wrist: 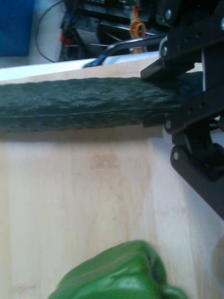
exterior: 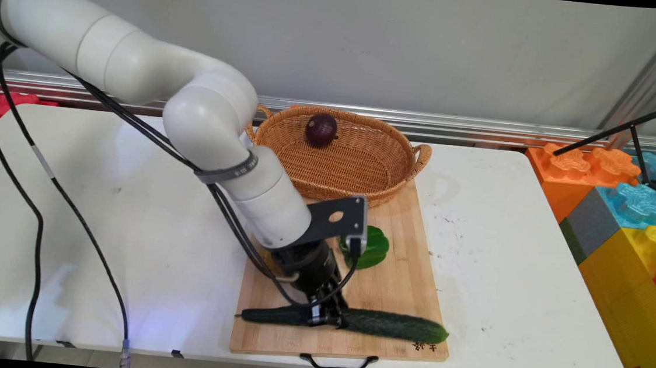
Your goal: Place the picked object in the vegetable basket
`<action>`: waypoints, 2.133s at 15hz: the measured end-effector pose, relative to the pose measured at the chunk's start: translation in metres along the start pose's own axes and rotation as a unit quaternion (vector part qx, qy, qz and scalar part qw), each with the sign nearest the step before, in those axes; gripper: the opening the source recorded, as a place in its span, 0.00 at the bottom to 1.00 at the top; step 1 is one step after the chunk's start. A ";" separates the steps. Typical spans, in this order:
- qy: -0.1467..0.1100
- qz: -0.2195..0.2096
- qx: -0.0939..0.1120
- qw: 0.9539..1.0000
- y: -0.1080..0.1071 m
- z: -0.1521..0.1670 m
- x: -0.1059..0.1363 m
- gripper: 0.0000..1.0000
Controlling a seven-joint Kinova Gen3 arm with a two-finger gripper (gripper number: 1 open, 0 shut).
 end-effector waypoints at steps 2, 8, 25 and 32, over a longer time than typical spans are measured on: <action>0.019 -0.007 0.000 1.000 0.000 -0.012 0.009 0.00; 0.106 -0.042 0.056 0.992 -0.023 -0.082 0.038 0.00; 0.071 0.038 0.277 0.958 -0.163 -0.166 0.034 0.00; 0.019 0.082 0.257 0.963 -0.201 -0.117 0.008 0.00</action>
